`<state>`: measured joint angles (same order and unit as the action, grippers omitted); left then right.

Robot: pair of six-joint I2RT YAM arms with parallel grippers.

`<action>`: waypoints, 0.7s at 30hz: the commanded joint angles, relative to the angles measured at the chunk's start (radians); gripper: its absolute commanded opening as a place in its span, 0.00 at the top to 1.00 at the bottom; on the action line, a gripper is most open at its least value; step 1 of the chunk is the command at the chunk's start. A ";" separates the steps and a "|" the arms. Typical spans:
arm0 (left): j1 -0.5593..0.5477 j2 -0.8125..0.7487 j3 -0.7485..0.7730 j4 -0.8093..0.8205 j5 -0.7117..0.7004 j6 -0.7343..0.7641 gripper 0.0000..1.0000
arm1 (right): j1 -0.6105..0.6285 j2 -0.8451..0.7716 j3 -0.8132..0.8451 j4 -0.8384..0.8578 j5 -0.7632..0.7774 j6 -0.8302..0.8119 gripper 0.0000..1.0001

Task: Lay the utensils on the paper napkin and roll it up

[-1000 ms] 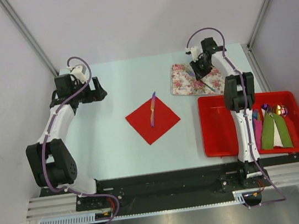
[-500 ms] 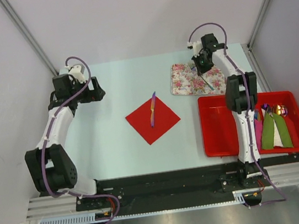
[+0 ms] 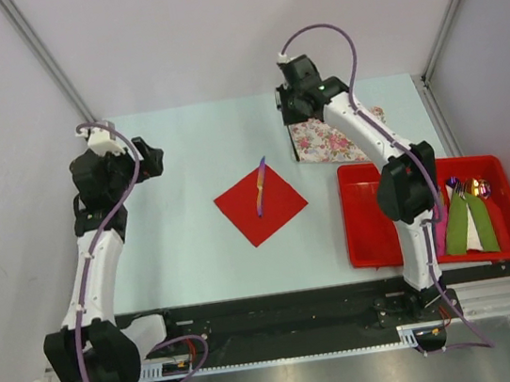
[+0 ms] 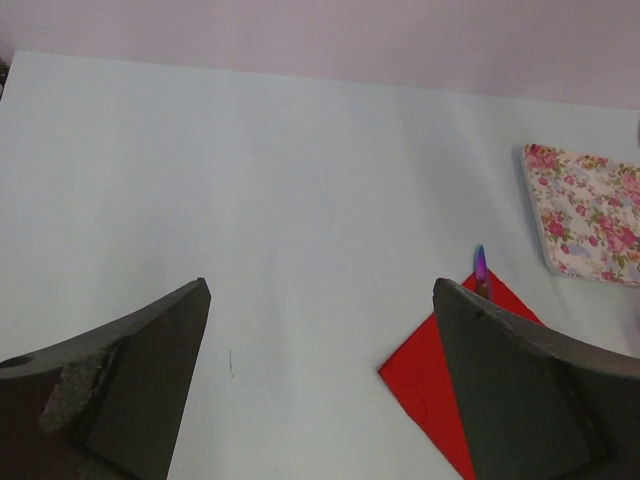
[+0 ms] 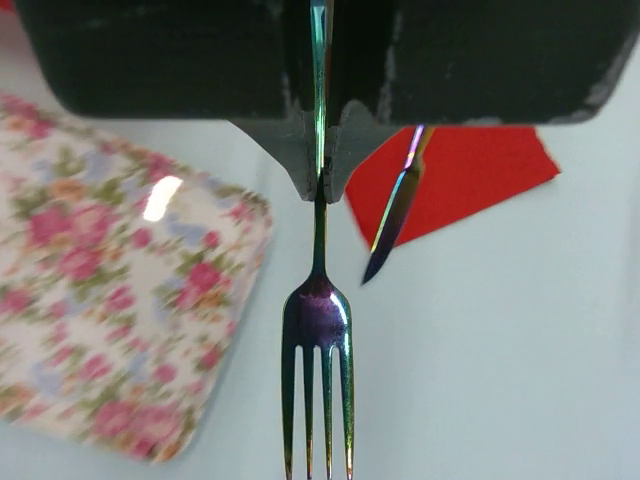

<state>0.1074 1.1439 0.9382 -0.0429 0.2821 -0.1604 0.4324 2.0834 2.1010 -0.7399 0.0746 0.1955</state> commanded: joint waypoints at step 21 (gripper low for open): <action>0.008 -0.165 -0.147 0.017 0.046 -0.091 0.00 | 0.204 0.164 -0.160 0.002 -0.019 0.525 1.00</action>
<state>0.1081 1.0016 0.7986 -0.0471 0.2966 -0.2333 0.6292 2.2379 1.9427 -0.7650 0.0517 0.6384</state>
